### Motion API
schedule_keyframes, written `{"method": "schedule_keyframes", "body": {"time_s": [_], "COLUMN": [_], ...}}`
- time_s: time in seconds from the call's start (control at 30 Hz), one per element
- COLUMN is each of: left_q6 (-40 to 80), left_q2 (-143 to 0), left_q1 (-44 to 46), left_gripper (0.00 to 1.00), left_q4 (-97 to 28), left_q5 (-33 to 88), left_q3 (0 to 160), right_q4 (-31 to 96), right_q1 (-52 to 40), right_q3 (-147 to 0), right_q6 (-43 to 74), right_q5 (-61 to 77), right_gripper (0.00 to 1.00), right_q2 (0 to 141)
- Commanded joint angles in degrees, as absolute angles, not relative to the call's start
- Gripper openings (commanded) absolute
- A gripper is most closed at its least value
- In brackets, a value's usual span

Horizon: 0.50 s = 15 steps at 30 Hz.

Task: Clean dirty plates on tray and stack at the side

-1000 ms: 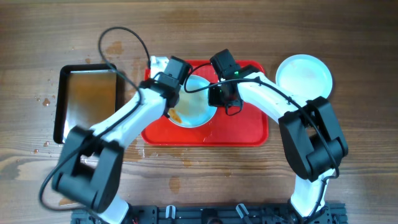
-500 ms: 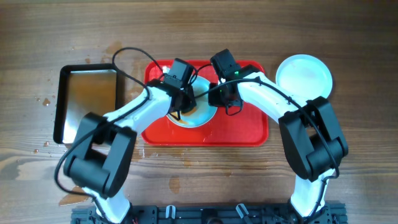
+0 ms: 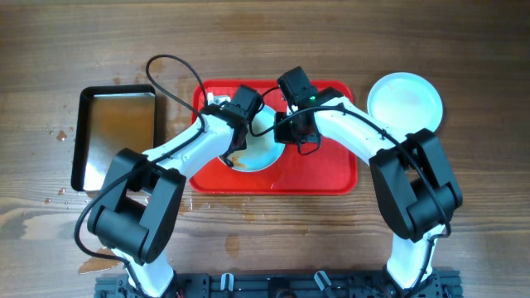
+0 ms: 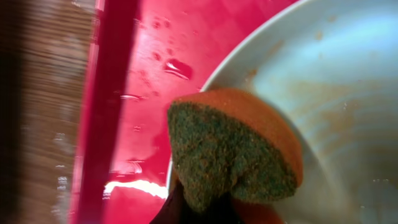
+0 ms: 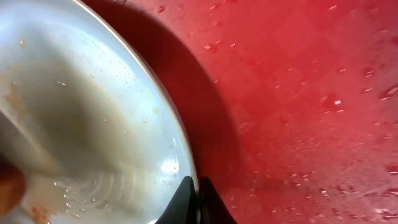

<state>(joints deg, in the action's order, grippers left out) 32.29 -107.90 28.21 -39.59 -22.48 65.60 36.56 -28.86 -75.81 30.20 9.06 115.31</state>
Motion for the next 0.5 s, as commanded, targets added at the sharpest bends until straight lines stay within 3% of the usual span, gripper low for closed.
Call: {"method": "schedule_keyframes", "body": {"time_s": [0.0, 0.23, 0.47], "left_q6": [30.3, 33.9, 31.2], "left_q2": [-105.3, -91.8, -84.4], "left_q1": [26.9, 24.2, 4.3], "left_gripper": [0.04, 0.04, 0.04], "left_q4": [-43.5, -44.6, -44.6], "left_q5": [-35.3, -28.5, -2.9], "left_q3": [67.8, 69.2, 69.2], "right_q4": [37.0, 40.3, 56.3], "right_q1": [-27.8, -27.8, -29.1], "right_q3": [-75.4, -78.8, -94.9], "right_q6": [28.4, 24.5, 16.3], "right_q5": [4.3, 1.0, -14.8], "right_gripper": [0.04, 0.04, 0.04], "right_q2": [116.9, 113.9, 110.3]}}
